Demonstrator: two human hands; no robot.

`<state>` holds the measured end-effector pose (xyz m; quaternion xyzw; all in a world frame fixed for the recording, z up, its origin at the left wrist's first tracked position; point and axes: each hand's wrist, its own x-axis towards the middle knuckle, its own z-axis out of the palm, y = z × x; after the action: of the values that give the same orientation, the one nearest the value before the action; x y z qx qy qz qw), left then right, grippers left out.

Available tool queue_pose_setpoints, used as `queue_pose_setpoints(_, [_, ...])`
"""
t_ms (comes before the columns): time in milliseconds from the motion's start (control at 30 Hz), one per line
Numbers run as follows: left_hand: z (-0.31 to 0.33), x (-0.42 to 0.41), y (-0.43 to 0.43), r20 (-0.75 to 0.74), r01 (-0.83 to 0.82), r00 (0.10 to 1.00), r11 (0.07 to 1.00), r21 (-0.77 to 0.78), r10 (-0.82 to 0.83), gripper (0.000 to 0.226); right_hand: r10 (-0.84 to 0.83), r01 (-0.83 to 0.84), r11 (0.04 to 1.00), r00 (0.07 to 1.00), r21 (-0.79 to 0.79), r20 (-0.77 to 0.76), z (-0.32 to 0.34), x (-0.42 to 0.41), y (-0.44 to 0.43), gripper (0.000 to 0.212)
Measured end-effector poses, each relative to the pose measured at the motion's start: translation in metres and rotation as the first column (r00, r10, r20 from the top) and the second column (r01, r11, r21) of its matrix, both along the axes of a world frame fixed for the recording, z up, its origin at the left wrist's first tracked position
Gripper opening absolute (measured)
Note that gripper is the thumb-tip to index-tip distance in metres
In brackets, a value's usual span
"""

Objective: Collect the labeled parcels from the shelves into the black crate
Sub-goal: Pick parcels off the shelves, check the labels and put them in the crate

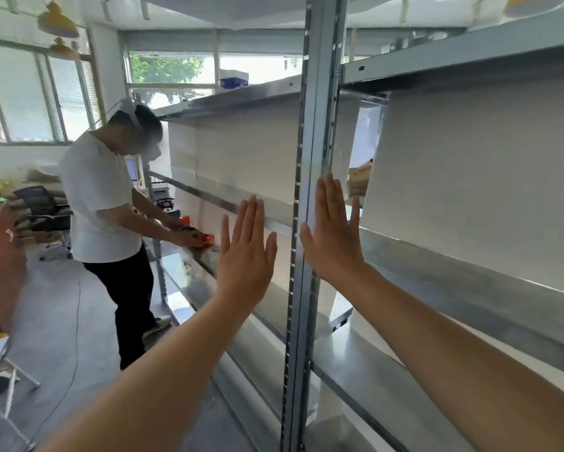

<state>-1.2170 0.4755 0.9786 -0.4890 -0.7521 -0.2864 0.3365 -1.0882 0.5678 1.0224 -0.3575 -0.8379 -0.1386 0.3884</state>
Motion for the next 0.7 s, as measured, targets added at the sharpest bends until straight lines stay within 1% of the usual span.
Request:
queue_pose_setpoints(100, [0.001, 0.023, 0.016, 0.032, 0.120, 0.992, 0.992, -0.031, -0.119, 0.061, -0.102, 0.102, 0.995, 0.995, 0.000, -0.008, -0.006, 0.028, 0.000, 0.076])
queue_pose_setpoints(233, [-0.001, 0.070, 0.039, -0.008, 0.261, 0.965, 0.964, -0.043, -0.262, 0.062, -0.272, 0.272, 0.962, 0.962, -0.010, 0.041, -0.016, 0.076, 0.000, 0.078])
queue_pose_setpoints(333, [-0.002, 0.109, 0.050, 0.011, 0.355, 0.935, 0.934, -0.040, -0.355, 0.063, -0.345, 0.346, 0.938, 0.937, -0.016, 0.050, -0.022, 0.119, -0.007, 0.076])
queue_pose_setpoints(500, [-0.004, 0.186, 0.051, -0.006, 0.528, 0.849, 0.849, -0.012, -0.528, 0.060, -0.479, 0.479, 0.877, 0.878, -0.044, 0.022, -0.031, 0.204, -0.032, 0.075])
queue_pose_setpoints(600, [-0.014, 0.244, 0.042, 0.033, 0.599, 0.799, 0.800, 0.037, -0.600, 0.058, -0.546, 0.544, 0.836, 0.838, -0.068, -0.012, -0.036, 0.266, -0.055, 0.074])
queue_pose_setpoints(633, [-0.020, 0.264, 0.039, 0.043, 0.623, 0.780, 0.782, 0.035, -0.624, 0.058, -0.573, 0.570, 0.818, 0.820, -0.077, -0.018, -0.040, 0.289, -0.064, 0.074])
queue_pose_setpoints(700, [-0.035, 0.306, 0.032, 0.021, 0.669, 0.743, 0.742, -0.026, -0.669, 0.059, -0.634, 0.632, 0.770, 0.773, -0.094, 0.006, -0.048, 0.335, -0.083, 0.074])
